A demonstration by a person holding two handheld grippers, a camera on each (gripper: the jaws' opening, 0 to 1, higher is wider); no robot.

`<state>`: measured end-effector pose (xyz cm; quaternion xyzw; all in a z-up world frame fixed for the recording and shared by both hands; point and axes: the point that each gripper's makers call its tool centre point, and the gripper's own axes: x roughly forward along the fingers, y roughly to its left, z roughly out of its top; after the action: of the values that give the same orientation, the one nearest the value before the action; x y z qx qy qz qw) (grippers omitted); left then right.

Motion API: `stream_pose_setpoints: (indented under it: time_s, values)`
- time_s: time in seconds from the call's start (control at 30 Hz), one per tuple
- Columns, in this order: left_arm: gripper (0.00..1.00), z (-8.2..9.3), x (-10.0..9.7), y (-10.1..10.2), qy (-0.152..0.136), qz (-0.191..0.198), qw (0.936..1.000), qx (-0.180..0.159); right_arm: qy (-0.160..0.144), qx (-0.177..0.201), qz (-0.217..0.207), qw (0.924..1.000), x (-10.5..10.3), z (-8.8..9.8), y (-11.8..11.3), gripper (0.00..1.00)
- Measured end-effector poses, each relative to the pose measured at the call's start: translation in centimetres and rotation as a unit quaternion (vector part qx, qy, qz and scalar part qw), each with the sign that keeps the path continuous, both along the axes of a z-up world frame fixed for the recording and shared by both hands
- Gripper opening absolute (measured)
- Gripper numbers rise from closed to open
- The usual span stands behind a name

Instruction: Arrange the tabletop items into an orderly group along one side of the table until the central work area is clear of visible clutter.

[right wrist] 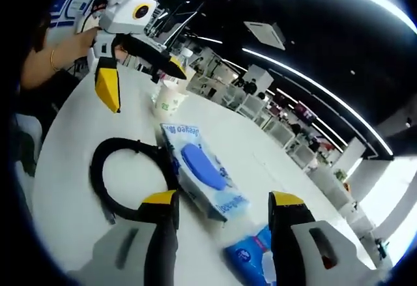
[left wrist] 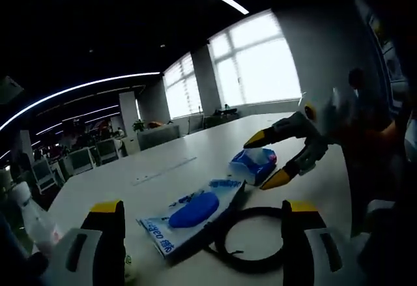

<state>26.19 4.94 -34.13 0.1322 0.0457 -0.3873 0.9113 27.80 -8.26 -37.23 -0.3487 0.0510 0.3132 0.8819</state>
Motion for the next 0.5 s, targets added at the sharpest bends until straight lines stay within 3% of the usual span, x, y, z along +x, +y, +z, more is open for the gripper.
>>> stream_pose_setpoints:
  time_s: [0.03, 0.3, 0.37, 0.5]
  values:
    - [1.0, -0.6, -0.9, -0.3, 0.002, -0.009, 1.0, 0.0, 0.009, 0.0, -0.005, 0.9999, -0.3, -0.3, -0.1, 0.53]
    - [1.0, -2.0, -2.6, -0.8, 0.012, -0.017, 0.9997, -0.013, 0.053, 0.021, -0.018, 0.9982, -1.6, -1.8, -0.2, 0.5]
    - [1.0, -2.7, -3.1, -1.1, 0.02, -0.024, 0.9993, -0.018, 0.083, 0.049, -0.015, 0.9953, -2.3, -2.5, 0.4, 0.5]
    - [1.0, -2.8, -3.2, -1.2, 0.022, -0.025, 0.9993, -0.019, 0.093, 0.057, -0.013, 0.994, -2.6, -2.8, 0.5, 0.5]
